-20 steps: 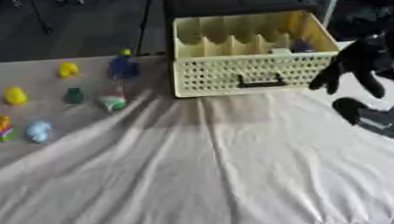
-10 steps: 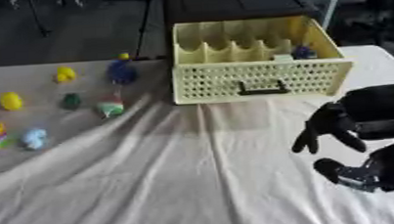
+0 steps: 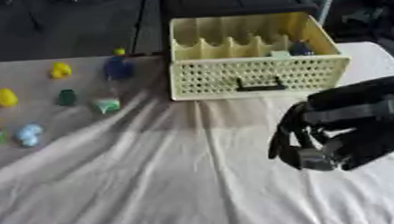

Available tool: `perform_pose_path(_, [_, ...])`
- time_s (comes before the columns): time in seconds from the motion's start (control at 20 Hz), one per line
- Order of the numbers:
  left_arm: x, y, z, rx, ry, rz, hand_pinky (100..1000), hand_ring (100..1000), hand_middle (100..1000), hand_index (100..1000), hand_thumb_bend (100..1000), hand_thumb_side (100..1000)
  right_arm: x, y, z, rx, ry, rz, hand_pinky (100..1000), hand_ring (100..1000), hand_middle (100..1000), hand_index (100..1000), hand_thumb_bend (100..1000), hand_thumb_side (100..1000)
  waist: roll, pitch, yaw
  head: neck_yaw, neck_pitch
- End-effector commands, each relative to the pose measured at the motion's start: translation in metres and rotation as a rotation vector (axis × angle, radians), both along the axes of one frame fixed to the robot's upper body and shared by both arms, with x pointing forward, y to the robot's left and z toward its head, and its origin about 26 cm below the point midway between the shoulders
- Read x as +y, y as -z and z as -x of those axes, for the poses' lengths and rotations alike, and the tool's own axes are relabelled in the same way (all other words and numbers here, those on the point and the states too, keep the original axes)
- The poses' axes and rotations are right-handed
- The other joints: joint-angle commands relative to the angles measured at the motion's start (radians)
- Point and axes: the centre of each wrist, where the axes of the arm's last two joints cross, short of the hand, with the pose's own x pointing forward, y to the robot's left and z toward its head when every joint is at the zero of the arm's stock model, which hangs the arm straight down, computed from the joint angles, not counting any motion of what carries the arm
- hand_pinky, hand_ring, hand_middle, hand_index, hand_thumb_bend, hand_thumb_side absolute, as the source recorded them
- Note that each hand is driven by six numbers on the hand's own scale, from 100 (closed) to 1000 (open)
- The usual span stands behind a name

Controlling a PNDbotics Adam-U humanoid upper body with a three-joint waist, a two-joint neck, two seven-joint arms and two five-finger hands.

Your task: Pick up objects from table and place into drawer.

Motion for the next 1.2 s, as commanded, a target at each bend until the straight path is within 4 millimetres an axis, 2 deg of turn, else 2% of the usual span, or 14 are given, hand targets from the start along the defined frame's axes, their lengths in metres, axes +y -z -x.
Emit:
perform_pose_path(0.05, [-0.002, -0.007, 0.003, -0.018, 0.006, -0.007, 554, 708, 702, 957, 100, 962, -0.007, -0.01, -0.012, -0.022, 0.06, -0.009, 263, 453, 624, 805, 100, 1000, 0.001, -0.013, 0.003, -0.014, 0.008])
perform_pose_path(0.35, [-0.004, -0.006, 0.003, -0.006, 0.016, -0.012, 552, 707, 701, 955, 100, 966, -0.011, -0.013, -0.041, -0.058, 0.115, -0.019, 282, 472, 633, 813, 100, 1000, -0.001, -0.008, 0.014, -0.033, 0.001])
perform_pose_path(0.65, [-0.004, -0.006, 0.003, -0.003, 0.017, -0.008, 552, 707, 700, 952, 100, 967, -0.021, -0.003, -0.066, -0.028, 0.177, -0.037, 300, 487, 652, 818, 100, 1000, -0.003, -0.002, 0.026, -0.039, -0.009])
perform_pose_path(1.2, [-0.004, -0.005, 0.003, -0.002, 0.009, 0.008, 552, 708, 700, 952, 100, 966, -0.033, 0.016, -0.092, 0.024, 0.252, -0.042, 295, 503, 734, 855, 100, 1000, -0.005, 0.005, 0.042, -0.048, -0.014])
